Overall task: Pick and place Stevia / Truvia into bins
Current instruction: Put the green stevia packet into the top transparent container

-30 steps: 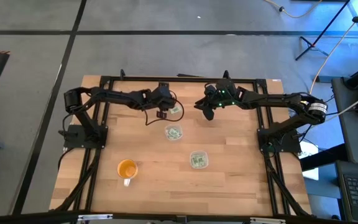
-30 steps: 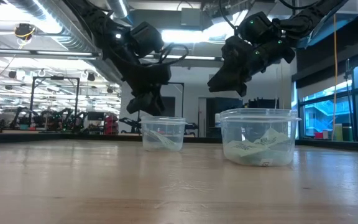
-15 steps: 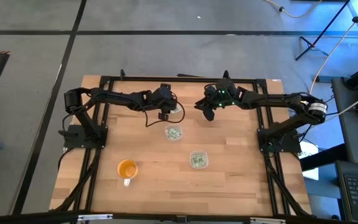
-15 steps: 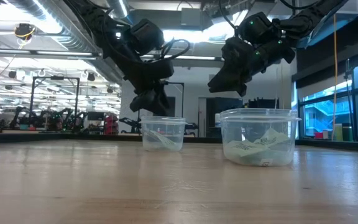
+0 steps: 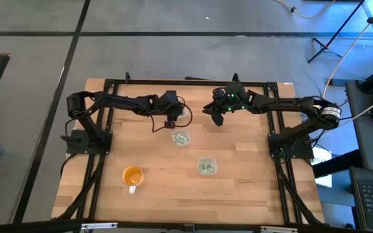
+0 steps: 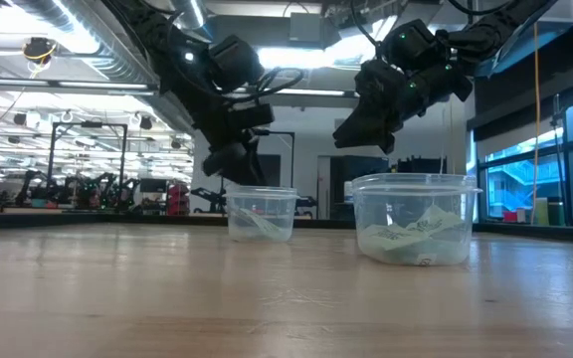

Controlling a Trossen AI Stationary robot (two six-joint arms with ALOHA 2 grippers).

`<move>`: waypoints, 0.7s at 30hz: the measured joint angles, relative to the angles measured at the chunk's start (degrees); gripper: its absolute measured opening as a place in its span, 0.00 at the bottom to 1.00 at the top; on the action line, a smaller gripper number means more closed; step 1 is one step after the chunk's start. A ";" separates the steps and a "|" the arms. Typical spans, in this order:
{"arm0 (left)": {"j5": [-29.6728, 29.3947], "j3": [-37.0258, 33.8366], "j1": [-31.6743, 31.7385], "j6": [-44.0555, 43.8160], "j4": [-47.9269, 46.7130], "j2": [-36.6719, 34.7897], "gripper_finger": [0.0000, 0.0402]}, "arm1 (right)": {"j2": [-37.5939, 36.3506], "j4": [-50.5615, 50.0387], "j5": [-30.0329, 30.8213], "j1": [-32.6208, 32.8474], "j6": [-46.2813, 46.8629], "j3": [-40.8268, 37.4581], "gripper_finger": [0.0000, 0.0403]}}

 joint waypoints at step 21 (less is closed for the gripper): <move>8.22 7.13 2.01 1.81 -14.16 4.49 0.50 | 0.00 0.22 0.02 -0.04 1.42 0.00 0.29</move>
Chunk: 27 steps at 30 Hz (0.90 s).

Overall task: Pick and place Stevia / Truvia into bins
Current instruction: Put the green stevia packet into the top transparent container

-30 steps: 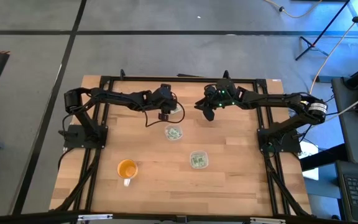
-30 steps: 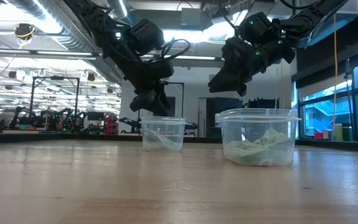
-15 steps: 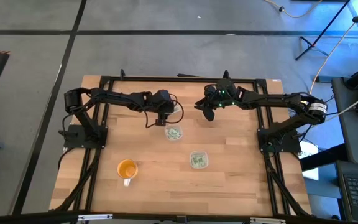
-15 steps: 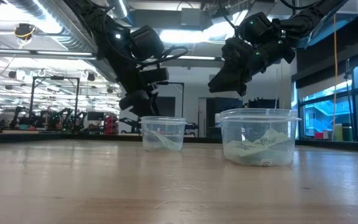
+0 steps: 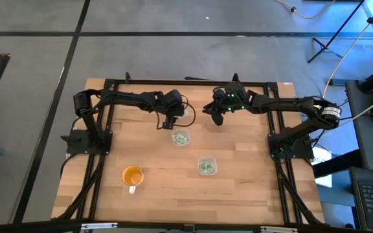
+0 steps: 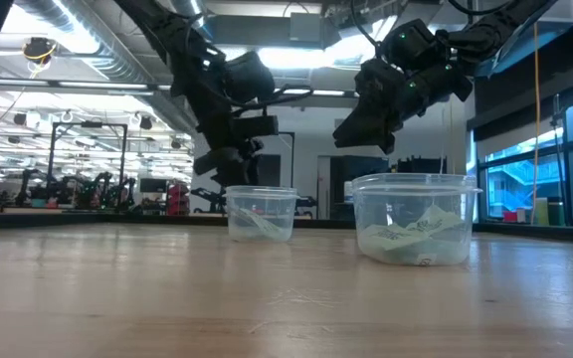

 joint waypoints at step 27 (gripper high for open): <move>4.12 1.20 4.05 -4.09 4.11 7.12 0.32 | 0.00 0.50 0.00 0.00 0.13 0.00 0.29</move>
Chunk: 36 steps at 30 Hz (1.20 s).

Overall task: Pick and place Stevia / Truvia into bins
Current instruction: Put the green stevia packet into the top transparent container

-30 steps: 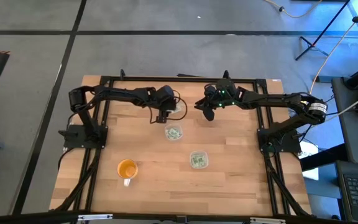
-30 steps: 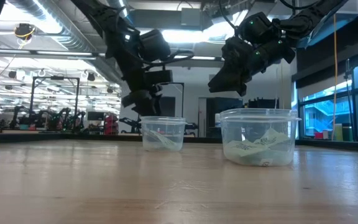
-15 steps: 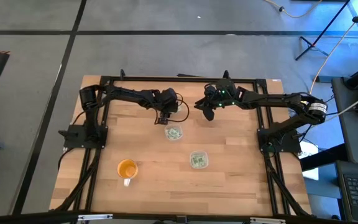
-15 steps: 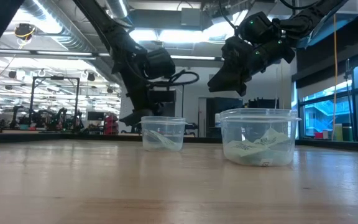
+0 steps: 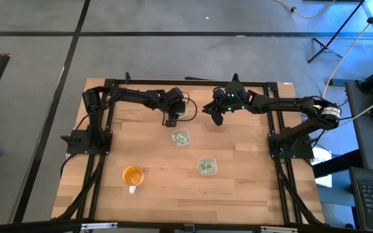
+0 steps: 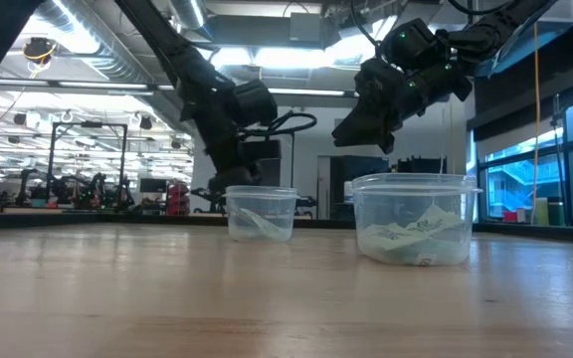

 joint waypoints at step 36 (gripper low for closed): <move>3.33 1.36 1.35 -7.39 1.08 3.85 0.03 | 0.00 -0.75 0.00 0.00 -1.66 0.00 0.29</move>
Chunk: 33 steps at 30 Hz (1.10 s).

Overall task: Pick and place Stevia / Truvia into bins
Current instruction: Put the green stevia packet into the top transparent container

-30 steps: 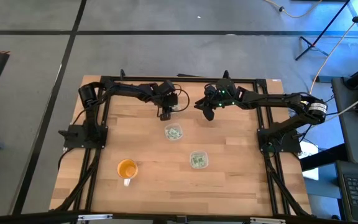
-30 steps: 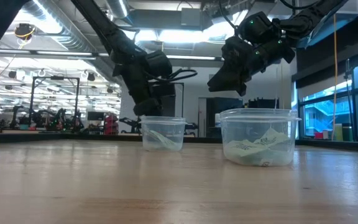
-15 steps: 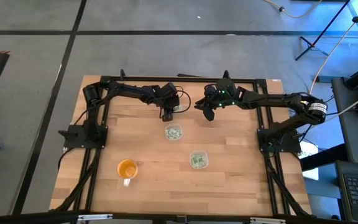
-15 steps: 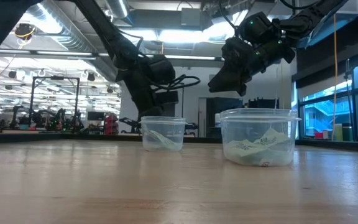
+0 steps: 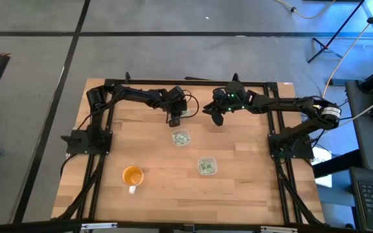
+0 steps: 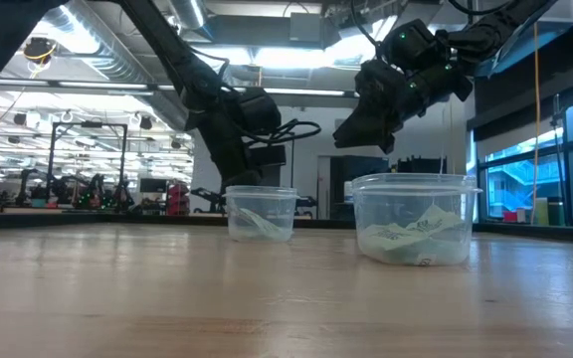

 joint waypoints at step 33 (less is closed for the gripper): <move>-0.36 -0.24 0.07 1.18 -1.75 -12.99 0.02 | 0.00 -1.16 0.00 0.04 -0.02 0.01 0.29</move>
